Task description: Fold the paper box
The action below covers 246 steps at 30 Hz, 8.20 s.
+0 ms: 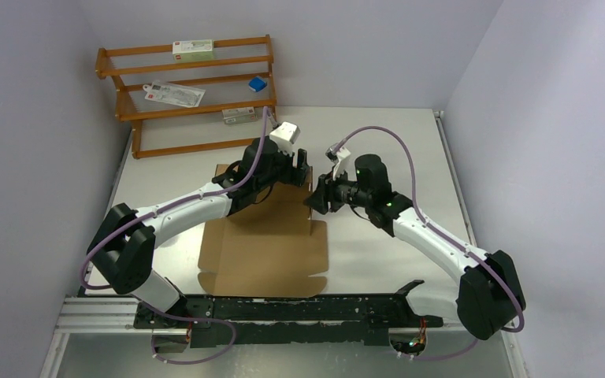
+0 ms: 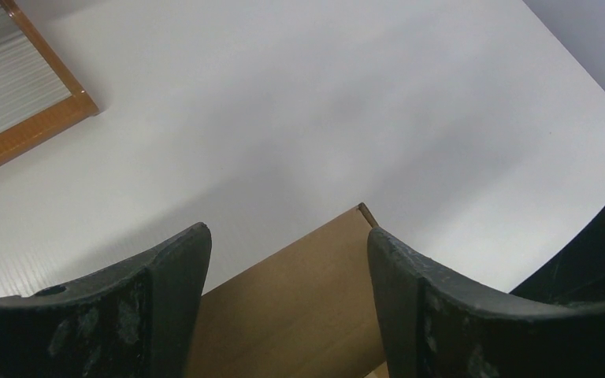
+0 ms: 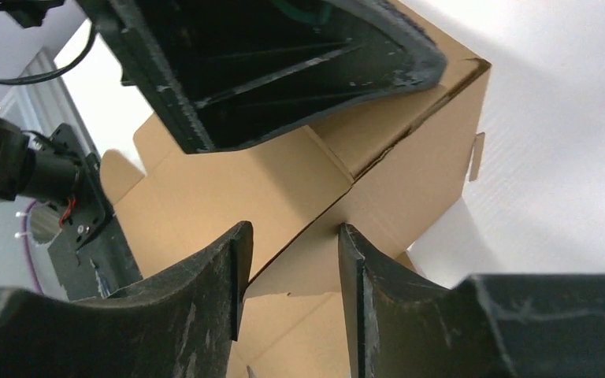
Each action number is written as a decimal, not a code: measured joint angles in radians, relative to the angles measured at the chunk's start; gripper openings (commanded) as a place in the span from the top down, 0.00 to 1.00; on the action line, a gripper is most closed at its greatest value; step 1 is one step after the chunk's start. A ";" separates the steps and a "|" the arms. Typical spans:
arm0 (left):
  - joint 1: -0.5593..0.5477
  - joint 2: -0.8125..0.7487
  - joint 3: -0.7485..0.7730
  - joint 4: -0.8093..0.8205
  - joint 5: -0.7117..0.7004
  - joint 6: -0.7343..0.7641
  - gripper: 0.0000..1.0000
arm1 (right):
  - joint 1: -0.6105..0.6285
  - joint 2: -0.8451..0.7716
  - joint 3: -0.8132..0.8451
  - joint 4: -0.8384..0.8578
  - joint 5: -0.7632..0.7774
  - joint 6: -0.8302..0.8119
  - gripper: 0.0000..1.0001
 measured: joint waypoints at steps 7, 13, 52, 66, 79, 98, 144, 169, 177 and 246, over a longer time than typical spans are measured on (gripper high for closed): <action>0.000 -0.002 0.000 -0.001 0.000 0.001 0.23 | 0.001 -0.040 0.002 -0.048 -0.020 -0.072 0.39; 0.000 -0.006 -0.004 -0.002 0.000 0.002 0.22 | 0.002 -0.183 0.022 -0.139 0.109 -0.135 0.38; 0.189 -0.287 -0.103 -0.153 -0.024 -0.039 0.02 | -0.024 -0.096 -0.344 0.401 0.112 -0.063 0.33; 0.433 -0.444 -0.328 -0.184 -0.202 -0.158 0.02 | -0.023 -0.038 -0.350 0.457 0.018 -0.075 0.32; 0.462 -0.520 -0.451 -0.077 -0.128 -0.264 0.02 | 0.033 0.000 -0.362 0.522 -0.027 -0.087 0.28; 0.475 -0.504 -0.453 -0.060 0.033 -0.284 0.02 | 0.169 0.173 -0.387 0.806 0.221 -0.153 0.18; 0.479 -0.582 -0.435 -0.189 0.256 -0.265 0.04 | 0.280 0.422 -0.328 1.112 0.853 -0.246 0.85; 0.396 -0.160 -0.017 -0.375 0.493 -0.110 0.05 | 0.259 0.359 -0.242 0.920 0.647 -0.290 0.87; 0.345 -0.015 0.034 -0.252 0.599 -0.154 0.05 | 0.257 0.393 -0.239 0.933 0.663 -0.282 0.86; 0.317 -0.033 -0.082 -0.095 0.768 -0.210 0.10 | 0.229 0.608 -0.169 1.053 0.942 -0.081 0.58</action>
